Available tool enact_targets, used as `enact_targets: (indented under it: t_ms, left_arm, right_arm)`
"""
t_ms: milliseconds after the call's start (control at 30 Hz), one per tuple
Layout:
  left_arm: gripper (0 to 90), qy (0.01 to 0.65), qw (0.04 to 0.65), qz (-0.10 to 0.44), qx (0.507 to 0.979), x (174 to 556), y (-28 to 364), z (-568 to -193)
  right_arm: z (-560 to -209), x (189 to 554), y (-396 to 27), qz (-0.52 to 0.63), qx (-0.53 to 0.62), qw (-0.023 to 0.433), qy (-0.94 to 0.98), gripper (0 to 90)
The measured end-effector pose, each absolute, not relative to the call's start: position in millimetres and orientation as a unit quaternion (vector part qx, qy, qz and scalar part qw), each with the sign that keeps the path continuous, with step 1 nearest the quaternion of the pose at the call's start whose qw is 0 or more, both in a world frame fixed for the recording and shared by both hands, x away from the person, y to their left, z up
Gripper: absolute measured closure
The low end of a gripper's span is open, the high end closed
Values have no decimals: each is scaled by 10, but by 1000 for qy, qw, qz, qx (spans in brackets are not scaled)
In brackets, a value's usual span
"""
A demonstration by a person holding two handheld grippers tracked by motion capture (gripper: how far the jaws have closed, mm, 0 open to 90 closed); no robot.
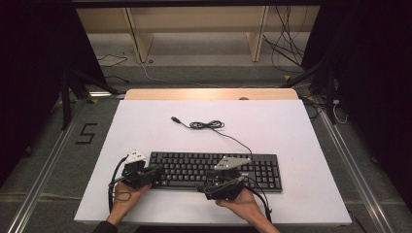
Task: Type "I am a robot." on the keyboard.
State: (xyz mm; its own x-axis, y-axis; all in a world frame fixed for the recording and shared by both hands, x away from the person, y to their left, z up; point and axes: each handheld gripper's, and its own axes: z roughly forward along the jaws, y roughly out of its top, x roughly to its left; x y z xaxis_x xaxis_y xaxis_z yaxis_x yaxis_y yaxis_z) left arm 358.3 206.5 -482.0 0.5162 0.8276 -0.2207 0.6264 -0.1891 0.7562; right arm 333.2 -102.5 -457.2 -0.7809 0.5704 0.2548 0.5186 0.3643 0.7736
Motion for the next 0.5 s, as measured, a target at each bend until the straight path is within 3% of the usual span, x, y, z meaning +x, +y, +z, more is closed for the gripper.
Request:
enact_targets:
  t_ms: [233,500]
  left_arm:
    - [771,474,444,120,751,3541,2100,-4760]
    - [538,472,468,118,738,3477,2124,-4710]
  right_arm:
    - [-4574,3338,-1029,457,332,31,825,365]
    - [-4595,3354,-1005,454,333,31,826,373]
